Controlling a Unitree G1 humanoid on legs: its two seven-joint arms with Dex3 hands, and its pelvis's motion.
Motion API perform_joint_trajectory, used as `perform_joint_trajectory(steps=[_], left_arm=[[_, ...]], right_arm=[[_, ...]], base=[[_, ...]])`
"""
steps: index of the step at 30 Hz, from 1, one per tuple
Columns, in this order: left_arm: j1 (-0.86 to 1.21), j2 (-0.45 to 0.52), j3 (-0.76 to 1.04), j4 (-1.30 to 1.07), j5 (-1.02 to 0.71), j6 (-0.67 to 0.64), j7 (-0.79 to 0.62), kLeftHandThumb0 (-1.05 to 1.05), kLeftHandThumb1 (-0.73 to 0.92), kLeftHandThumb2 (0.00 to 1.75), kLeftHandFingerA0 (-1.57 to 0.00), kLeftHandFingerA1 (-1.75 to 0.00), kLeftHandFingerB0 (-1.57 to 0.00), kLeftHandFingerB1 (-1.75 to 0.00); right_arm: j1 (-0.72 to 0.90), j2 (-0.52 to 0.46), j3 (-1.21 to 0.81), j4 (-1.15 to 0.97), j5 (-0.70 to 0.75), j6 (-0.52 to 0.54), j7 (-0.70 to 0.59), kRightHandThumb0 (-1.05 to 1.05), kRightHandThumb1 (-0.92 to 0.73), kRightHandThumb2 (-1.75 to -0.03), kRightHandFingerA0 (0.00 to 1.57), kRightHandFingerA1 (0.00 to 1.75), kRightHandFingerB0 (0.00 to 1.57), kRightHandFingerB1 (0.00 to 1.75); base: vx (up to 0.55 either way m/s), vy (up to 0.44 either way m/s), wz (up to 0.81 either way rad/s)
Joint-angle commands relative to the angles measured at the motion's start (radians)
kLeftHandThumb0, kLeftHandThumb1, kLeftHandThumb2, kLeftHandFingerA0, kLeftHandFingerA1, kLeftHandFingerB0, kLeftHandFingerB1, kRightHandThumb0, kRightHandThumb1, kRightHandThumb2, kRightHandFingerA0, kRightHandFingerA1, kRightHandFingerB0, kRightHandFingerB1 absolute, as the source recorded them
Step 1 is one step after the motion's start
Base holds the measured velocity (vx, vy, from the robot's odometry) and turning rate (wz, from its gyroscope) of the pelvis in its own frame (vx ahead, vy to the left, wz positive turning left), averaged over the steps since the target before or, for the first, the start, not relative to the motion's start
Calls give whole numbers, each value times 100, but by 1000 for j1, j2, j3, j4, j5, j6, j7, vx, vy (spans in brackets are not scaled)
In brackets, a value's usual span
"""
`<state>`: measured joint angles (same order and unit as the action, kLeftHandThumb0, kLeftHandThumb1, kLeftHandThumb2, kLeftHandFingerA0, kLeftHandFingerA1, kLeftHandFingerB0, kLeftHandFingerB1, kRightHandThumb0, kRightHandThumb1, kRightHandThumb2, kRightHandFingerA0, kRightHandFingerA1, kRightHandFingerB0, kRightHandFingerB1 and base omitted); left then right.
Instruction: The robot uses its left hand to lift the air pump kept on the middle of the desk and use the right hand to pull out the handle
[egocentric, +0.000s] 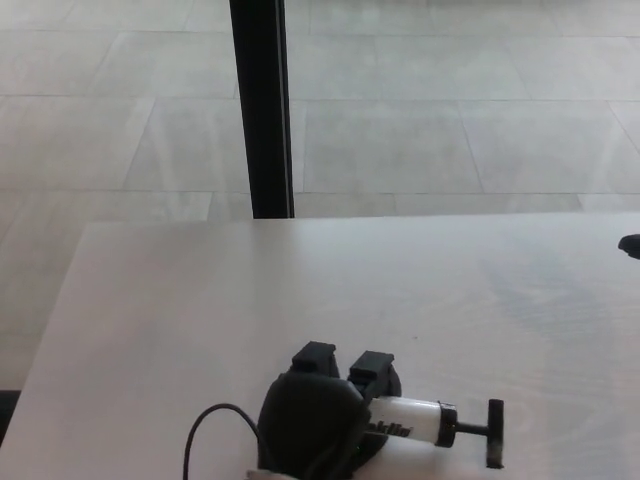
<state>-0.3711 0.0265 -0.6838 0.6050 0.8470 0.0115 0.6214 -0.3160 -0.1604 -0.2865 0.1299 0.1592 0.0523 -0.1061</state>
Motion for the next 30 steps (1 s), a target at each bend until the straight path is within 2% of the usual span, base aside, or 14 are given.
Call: perform_joint_trajectory(steps=[1,2,7,8,9,10,12,13,14,19,24,25,26,30], left_arm=[[-26,98,59,-31,-6,-46,-5,-1,58,106,-74,-175,-62,-164],[-35,109,72,-42,-10,-59,0,0,57,109,-77,-175,-66,-153],[-69,153,115,-88,11,-65,18,1,54,107,-81,-175,-68,-161],[-82,167,132,-94,0,-94,35,2,47,108,-118,-139,-99,-123],[-85,175,130,-97,21,-85,52,0,47,109,-118,-139,-100,-125],[-86,173,133,-95,18,-90,54,4,47,109,-119,-140,-101,-126],[-84,176,144,-100,6,-99,48,4,47,110,-118,-140,-101,-127],[-82,179,145,-96,5,-111,58,3,49,111,-85,-175,-74,-159],[-80,178,150,-98,0,-116,56,3,49,113,-83,-175,-72,-160],[-81,139,194,-109,-47,-134,56,3,48,118,-84,-175,-75,-158],[-116,104,224,-116,-29,-124,84,4,49,110,-84,-175,-76,-159],[-125,96,229,-119,-33,-127,83,5,47,118,-85,-175,-77,-160],[-130,87,238,-120,-52,-141,74,5,47,118,-85,-175,-77,-160],[-139,60,258,-111,-70,-146,69,2,50,117,-85,-174,-79,-159]], right_arm=[[18,-10,11,-28,6,39,29,-26,-69,-60,78,94,54,44],[22,-11,18,-34,-1,41,31,-27,-68,-60,78,92,53,43],[44,-21,54,-74,-21,46,58,-27,-68,-60,77,89,51,44],[47,-20,67,-90,-18,73,64,-31,-67,-59,76,85,53,43],[48,-21,68,-93,-17,76,63,-31,-64,-59,81,81,57,44],[53,-22,80,-94,-21,79,72,-32,-68,-59,75,86,53,43],[56,-22,94,-90,-28,69,84,-32,-68,-59,75,86,53,44],[62,-23,106,-97,-38,81,84,-33,-67,-59,77,86,53,44],[63,-24,112,-93,-41,75,90,-33,-68,-59,76,85,53,45],[59,-37,156,-88,-63,133,111,-42,-65,-59,75,81,54,44],[43,-21,195,-99,-92,168,91,-42,-65,-59,76,83,54,44],[34,-14,207,-106,-104,181,80,-51,-60,-60,77,85,53,46],[23,-8,217,-106,-112,187,72,-51,-60,-60,77,85,53,46],[-6,12,246,-103,-146,213,46,-56,-64,-59,69,85,57,46]], base=[[0,0,0],[0,0,0],[0,0,0],[0,0,0],[0,0,0],[0,0,0],[0,0,0],[0,0,0],[0,0,0],[0,0,0],[0,0,0],[0,0,0],[0,0,0],[0,0,0]])
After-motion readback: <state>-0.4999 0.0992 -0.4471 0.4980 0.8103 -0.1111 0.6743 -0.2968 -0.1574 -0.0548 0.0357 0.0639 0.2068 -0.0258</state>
